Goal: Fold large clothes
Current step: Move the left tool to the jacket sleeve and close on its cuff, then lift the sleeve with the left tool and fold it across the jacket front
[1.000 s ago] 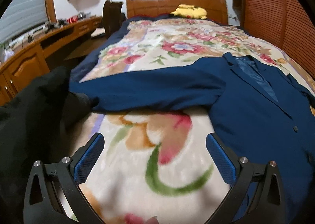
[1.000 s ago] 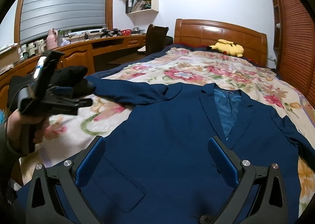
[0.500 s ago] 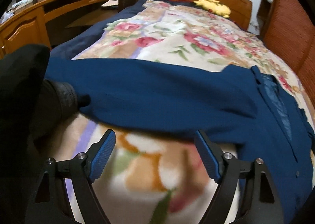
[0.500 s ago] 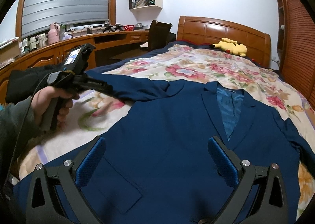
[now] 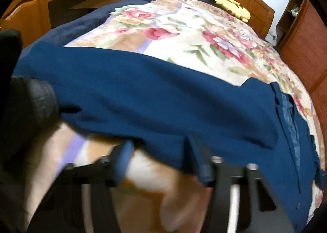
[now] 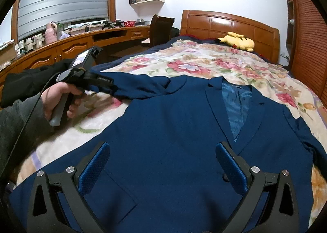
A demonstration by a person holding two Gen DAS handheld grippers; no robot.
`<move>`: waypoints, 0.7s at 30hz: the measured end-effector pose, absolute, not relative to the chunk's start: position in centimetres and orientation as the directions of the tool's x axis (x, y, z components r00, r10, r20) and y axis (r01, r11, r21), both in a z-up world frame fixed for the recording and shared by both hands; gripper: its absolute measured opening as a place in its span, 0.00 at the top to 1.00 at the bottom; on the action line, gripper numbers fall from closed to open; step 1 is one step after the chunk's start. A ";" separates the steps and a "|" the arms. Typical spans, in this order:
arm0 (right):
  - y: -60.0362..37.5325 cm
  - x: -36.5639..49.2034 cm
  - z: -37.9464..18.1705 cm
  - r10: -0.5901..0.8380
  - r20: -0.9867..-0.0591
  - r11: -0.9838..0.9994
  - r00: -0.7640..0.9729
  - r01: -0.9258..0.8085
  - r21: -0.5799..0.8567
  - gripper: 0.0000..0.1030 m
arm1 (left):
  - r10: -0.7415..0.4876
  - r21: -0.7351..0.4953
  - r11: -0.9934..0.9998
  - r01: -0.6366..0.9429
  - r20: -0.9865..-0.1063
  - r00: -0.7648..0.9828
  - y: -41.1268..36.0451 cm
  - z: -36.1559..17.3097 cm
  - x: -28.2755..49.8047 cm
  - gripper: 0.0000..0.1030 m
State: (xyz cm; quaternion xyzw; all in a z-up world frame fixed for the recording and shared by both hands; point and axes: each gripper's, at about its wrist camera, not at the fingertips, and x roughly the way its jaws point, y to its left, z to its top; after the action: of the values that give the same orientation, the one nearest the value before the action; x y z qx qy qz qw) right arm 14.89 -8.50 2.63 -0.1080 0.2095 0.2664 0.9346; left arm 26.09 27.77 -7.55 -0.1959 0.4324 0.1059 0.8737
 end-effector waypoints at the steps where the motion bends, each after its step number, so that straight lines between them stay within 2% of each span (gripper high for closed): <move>1: -8.5 14.7 2.7 0.452 -0.449 0.835 0.771 -0.542 -0.091 0.00 | 0.009 -0.253 0.902 -0.350 -0.799 0.601 27.7 -7.6 26.4 0.74; 2: -8.4 14.5 2.8 0.449 -0.448 0.836 0.773 -0.540 -0.094 0.00 | 0.032 -0.214 0.914 -0.344 -0.809 0.587 27.2 -7.6 26.6 0.88; 4: -8.5 14.2 3.0 0.416 -0.460 0.846 0.784 -0.520 -0.121 0.00 | 0.082 -0.123 0.943 -0.310 -0.814 0.575 25.6 -7.2 26.7 0.95; 6: -9.1 13.9 3.6 0.415 -0.454 0.847 0.788 -0.518 -0.124 0.00 | 0.126 -0.052 0.961 -0.271 -0.791 0.599 23.8 -5.9 26.2 0.96; 8: -10.1 13.5 4.2 0.407 -0.440 0.857 0.800 -0.502 -0.120 0.00 | 0.122 -0.041 0.970 -0.238 -0.768 0.629 22.5 -4.5 25.5 0.97; 14: -13.1 12.4 5.2 0.392 -0.408 0.884 0.825 -0.461 -0.082 0.00 | 0.072 -0.016 0.993 -0.118 -0.711 0.699 17.4 0.5 22.7 0.97; 21: -13.7 10.7 5.2 0.418 -0.402 0.877 0.814 -0.478 -0.057 0.01 | -0.002 0.032 0.999 0.034 -0.693 0.721 10.8 3.5 19.3 0.97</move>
State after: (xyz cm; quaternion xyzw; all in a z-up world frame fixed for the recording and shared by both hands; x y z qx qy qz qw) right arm 10.74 -13.72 5.16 -0.0776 0.1925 0.2360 0.9493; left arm 19.28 10.77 3.52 0.0212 0.3732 -0.0097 0.9275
